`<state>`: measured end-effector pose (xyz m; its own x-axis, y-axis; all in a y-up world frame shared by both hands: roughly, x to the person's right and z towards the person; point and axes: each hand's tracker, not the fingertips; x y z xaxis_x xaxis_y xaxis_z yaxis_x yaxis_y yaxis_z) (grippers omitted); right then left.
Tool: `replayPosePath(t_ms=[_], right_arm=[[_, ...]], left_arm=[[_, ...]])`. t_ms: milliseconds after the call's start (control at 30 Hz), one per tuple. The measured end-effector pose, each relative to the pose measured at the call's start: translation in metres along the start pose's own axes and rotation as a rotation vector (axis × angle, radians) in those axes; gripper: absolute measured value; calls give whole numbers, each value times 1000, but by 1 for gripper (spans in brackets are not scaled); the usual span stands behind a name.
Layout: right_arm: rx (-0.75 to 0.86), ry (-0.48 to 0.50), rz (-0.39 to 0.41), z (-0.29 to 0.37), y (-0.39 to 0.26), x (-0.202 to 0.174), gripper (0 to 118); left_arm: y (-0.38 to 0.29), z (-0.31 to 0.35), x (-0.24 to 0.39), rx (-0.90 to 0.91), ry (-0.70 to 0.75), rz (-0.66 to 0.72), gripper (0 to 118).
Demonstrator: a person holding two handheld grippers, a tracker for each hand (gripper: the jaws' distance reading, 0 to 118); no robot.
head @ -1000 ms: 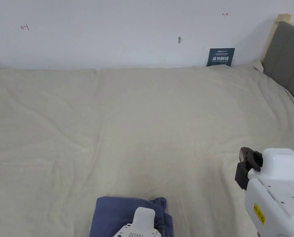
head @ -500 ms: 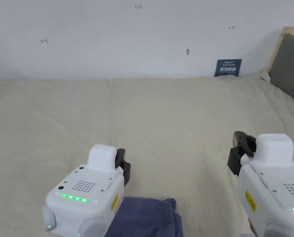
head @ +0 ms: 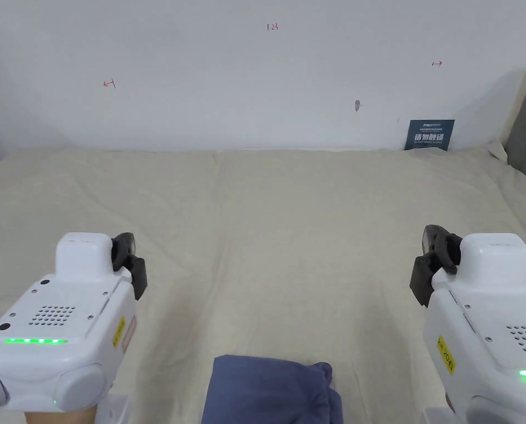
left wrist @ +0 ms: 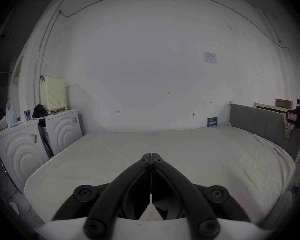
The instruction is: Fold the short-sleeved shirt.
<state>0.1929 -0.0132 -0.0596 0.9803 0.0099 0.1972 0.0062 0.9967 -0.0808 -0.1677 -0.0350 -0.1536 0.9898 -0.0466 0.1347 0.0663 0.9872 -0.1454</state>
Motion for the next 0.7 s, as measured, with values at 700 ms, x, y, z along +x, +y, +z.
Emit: replayPosePath(t_ms=[700], right_arm=[[-44, 38, 17, -11, -29, -19, 0]], left_arm=[[-6, 1, -5, -15, -11, 67, 0]])
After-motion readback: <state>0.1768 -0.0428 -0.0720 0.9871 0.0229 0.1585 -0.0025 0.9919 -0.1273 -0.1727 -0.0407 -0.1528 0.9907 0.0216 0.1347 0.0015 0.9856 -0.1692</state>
